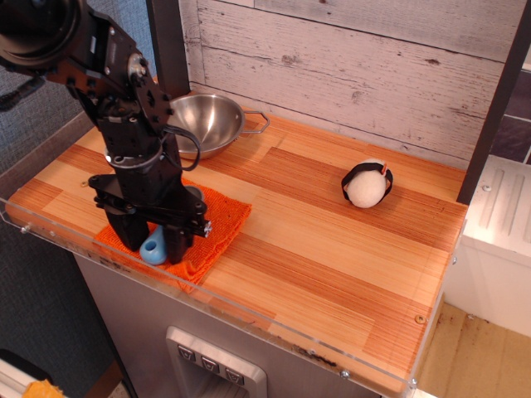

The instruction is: Place the spatula next to the pan.

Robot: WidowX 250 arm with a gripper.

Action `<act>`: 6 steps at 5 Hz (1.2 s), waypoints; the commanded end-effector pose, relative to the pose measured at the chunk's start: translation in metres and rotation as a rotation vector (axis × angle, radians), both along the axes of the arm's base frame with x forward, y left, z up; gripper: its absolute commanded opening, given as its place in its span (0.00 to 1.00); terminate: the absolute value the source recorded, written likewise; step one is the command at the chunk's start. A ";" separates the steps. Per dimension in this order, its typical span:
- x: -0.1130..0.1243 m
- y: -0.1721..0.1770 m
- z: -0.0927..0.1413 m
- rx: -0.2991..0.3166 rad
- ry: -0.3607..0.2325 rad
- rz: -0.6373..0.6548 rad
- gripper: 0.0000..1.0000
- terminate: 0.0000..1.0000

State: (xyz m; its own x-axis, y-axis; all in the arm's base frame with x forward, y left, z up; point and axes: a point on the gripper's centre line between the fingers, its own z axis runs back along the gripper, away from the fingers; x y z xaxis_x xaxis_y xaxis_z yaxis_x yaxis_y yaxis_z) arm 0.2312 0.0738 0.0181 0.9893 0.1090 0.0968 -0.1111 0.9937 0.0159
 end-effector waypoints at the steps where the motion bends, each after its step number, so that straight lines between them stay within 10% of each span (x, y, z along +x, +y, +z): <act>1: 0.010 0.003 0.025 0.035 -0.067 -0.032 0.00 0.00; 3: 0.051 -0.029 0.065 -0.024 -0.101 -0.111 0.00 0.00; 6: 0.122 -0.063 0.033 -0.063 -0.039 -0.136 0.00 0.00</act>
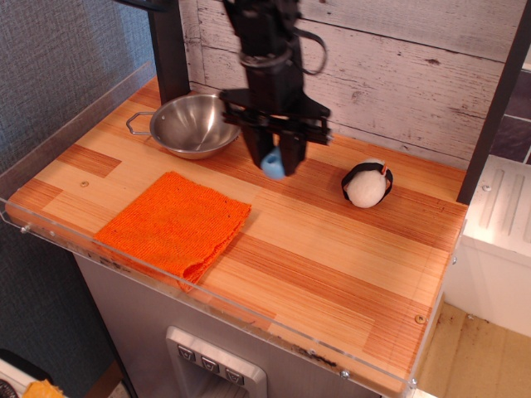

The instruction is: Place the spatula next to the pan.

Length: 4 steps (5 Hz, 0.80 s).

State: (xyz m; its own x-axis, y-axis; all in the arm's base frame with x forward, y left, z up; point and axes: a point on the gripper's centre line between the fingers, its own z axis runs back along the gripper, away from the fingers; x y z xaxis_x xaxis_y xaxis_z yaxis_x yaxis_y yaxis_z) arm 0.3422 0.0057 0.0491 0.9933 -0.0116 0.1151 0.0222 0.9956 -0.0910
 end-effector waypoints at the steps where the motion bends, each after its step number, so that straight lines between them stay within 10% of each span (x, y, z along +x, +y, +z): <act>1: 0.008 0.015 -0.006 0.073 0.004 -0.005 0.00 0.00; 2: 0.004 0.022 -0.009 0.109 0.012 -0.003 0.00 0.00; 3: 0.002 0.027 -0.014 0.110 0.031 0.001 1.00 0.00; 4: 0.004 0.026 -0.011 0.109 0.029 0.002 1.00 0.00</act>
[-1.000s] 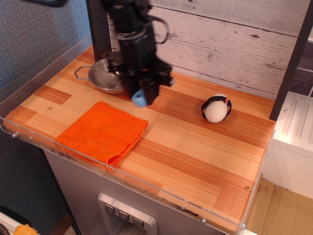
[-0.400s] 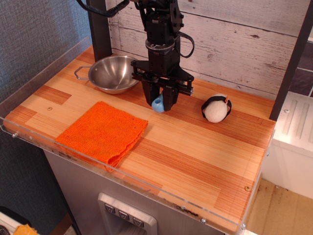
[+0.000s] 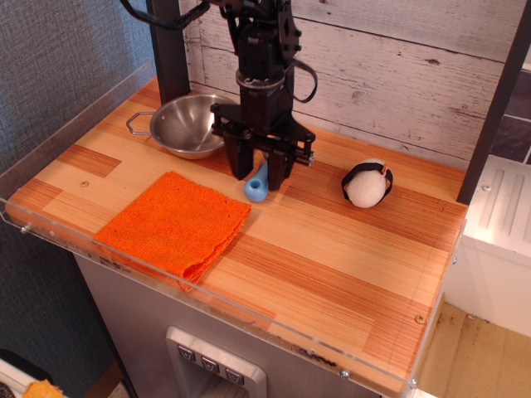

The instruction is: Place the spatula next to the pan.

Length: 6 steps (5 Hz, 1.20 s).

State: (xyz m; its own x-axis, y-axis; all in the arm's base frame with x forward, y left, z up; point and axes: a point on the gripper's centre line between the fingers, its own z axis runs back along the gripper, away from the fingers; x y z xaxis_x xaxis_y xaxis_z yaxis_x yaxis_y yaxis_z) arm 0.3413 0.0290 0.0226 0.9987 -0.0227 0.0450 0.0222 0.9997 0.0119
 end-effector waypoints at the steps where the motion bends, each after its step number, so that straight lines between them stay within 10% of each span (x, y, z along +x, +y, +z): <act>1: 0.005 0.001 0.026 0.023 -0.055 -0.011 1.00 0.00; 3: -0.023 0.016 0.076 0.030 -0.114 0.019 1.00 0.00; 6: -0.044 0.022 0.069 -0.055 -0.065 -0.062 1.00 0.00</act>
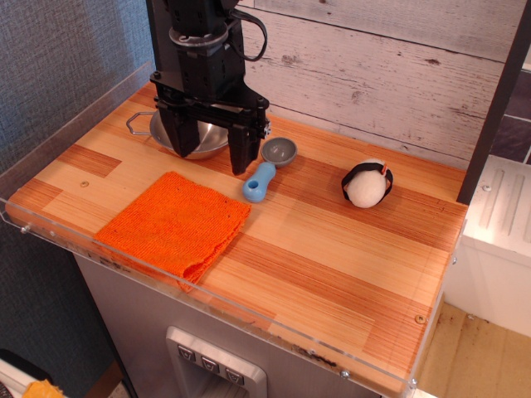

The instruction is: Place the spatula next to the pan.

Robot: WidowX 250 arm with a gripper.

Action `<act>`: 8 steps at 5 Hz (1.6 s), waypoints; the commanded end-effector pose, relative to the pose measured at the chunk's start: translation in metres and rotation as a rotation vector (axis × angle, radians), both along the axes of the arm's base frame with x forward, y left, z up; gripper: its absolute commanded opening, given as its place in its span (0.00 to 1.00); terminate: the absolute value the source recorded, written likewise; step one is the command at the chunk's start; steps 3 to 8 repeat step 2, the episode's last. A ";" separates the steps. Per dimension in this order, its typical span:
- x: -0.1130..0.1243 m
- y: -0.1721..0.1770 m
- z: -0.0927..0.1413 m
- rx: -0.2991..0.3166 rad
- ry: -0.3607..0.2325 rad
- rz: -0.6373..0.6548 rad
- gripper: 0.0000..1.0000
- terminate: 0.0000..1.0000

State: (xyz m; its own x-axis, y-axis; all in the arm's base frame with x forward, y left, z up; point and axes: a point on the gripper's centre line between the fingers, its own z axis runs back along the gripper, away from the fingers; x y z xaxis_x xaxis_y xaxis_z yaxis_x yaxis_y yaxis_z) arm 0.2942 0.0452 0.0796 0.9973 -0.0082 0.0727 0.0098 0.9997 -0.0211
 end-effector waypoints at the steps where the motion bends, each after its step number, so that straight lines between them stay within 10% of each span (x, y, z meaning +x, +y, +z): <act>1: 0.003 0.005 0.012 -0.021 -0.039 -0.074 1.00 0.00; 2: 0.003 0.005 0.012 -0.021 -0.039 -0.074 1.00 1.00; 8: 0.003 0.005 0.012 -0.021 -0.039 -0.074 1.00 1.00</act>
